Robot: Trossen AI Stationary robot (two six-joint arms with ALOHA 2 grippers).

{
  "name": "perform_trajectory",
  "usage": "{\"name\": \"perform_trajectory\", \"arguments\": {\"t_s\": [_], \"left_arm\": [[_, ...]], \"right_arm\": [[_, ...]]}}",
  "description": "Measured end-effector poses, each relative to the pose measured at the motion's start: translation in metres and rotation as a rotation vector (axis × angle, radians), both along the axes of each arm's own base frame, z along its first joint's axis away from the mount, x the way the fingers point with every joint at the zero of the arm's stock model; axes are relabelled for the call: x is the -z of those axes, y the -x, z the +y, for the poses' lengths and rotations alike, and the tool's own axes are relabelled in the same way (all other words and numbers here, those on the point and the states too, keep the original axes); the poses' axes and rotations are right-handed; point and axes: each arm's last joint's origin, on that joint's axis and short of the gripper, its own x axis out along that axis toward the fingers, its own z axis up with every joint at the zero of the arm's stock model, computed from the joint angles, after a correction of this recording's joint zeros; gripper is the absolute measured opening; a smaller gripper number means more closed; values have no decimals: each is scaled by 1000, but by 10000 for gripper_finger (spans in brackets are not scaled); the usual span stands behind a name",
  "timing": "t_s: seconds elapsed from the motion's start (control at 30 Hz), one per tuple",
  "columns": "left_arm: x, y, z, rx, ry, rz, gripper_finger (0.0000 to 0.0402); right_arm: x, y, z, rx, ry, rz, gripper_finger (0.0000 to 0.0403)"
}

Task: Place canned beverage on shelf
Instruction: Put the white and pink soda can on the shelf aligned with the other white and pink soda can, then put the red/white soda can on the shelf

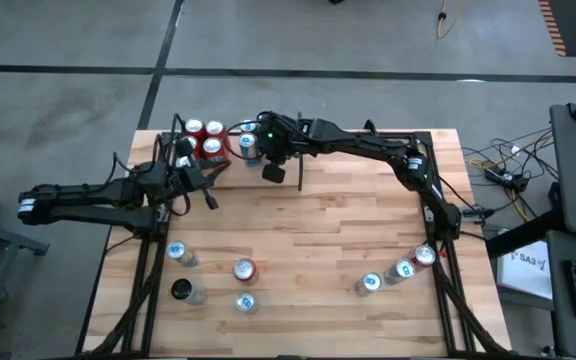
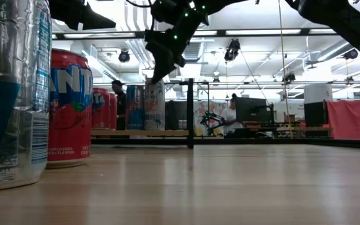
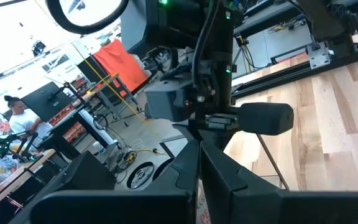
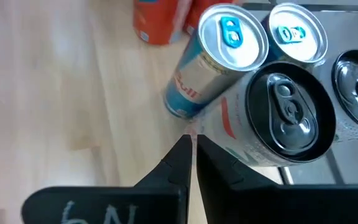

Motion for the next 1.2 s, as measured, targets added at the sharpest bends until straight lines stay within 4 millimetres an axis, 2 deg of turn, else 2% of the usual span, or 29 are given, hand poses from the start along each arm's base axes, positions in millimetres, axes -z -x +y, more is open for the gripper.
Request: {"name": "perform_trajectory", "arguments": {"t_s": [0.43,0.63,0.97,1.2], "left_arm": [[0,0,0,0,3,-2,0],[0,0,0,0,1,0,0],[-2,0,0,0,-1,-23,0],[-3,0,0,0,5,-39,0]], "right_arm": [[17,-3,-12,23,11,38,13],[14,-2,-8,48,-11,18,13],[-16,0,40,-5,-60,-48,13],[-44,10,73,-69,-82,-99,13]]}}
